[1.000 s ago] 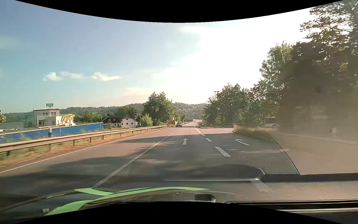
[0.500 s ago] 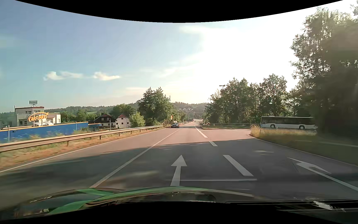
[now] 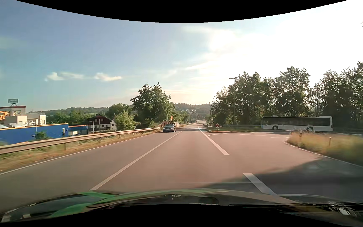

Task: Follow the waypoints while adhering to traffic rules and regulations

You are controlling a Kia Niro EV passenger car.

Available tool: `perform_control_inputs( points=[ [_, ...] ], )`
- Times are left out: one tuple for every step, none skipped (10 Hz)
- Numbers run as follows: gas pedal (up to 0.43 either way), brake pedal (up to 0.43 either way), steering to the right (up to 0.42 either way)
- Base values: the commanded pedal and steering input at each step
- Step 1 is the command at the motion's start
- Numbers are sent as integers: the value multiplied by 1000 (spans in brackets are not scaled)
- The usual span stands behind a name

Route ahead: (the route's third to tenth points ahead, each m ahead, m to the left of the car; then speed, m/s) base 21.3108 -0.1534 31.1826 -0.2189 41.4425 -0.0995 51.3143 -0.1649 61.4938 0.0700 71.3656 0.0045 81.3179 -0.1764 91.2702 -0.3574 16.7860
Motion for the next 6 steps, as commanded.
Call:
perform_control_inputs(
  points=[
    [79, 0, -2],
    [98, 0, -2],
    [98, 0, -2],
    [118, 0, -2],
    [130, 0, -2],
    [138, 0, -2]
  ],
)
